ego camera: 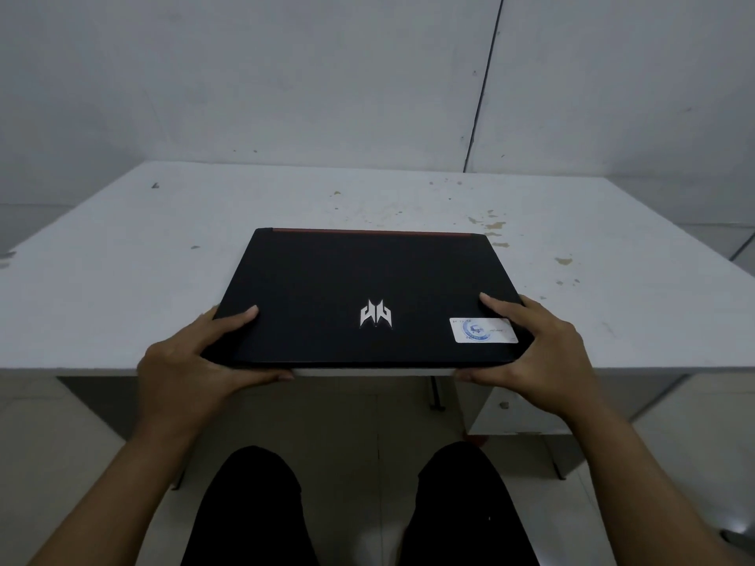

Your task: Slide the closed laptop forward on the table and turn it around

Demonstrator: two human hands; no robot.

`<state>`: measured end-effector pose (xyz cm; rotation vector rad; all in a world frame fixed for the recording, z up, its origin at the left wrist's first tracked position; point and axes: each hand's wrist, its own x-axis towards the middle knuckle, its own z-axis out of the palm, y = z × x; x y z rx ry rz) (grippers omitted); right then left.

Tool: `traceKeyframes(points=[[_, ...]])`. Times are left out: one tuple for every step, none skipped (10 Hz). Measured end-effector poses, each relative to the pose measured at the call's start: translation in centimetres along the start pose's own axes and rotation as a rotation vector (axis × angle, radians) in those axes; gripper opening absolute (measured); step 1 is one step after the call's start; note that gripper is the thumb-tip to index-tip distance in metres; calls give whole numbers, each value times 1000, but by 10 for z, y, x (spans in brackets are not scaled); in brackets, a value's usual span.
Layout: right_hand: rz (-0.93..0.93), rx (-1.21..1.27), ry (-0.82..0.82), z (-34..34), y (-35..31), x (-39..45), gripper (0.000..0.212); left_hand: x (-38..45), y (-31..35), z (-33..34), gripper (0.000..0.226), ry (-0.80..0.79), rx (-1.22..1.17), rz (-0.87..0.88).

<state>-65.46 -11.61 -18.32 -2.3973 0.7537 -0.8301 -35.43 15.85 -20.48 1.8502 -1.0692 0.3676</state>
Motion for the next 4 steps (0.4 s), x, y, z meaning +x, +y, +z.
traceKeyframes(points=[[52,8,-74,-3,-4,4,110,3,8,-7,93,-89,-29,-92],[119,11,-173,-11,-9,9,117,13,17,-18,116,-256,75,-193],[215,-63,-359,-26,-22,18,133,34,36,-29,143,-457,106,-279],[222,-117,-401,-38,-42,33,133,65,62,-31,132,-460,97,-235]])
